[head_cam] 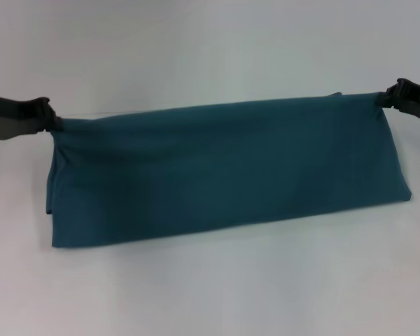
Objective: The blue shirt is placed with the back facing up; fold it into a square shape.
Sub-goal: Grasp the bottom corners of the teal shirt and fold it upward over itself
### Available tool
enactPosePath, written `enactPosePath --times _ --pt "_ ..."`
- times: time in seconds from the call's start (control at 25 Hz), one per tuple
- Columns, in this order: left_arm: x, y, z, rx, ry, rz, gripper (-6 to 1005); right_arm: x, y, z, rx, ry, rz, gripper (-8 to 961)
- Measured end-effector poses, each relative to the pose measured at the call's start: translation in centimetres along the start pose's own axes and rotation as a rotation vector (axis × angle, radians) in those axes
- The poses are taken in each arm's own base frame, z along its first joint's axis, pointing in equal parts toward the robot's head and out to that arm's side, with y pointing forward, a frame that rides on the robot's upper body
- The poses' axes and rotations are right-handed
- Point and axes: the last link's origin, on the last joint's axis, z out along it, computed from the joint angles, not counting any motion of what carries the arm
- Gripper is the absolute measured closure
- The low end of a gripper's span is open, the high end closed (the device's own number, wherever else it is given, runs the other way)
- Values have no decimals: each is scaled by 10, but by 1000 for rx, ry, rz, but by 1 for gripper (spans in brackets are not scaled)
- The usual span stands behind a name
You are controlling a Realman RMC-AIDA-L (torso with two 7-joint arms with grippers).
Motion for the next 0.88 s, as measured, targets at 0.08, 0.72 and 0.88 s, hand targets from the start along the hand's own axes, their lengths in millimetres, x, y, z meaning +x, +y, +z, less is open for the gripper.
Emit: enactPosePath --times 0.08,0.72,0.88 --pt "3 3 5 7 18 0 971 0 0 5 17 -23 3 919" --pt "6 10 22 43 90 16 972 -10 25 28 28 -120 -4 919" --pt "4 10 27 60 94 25 972 -7 26 38 70 -120 -30 919"
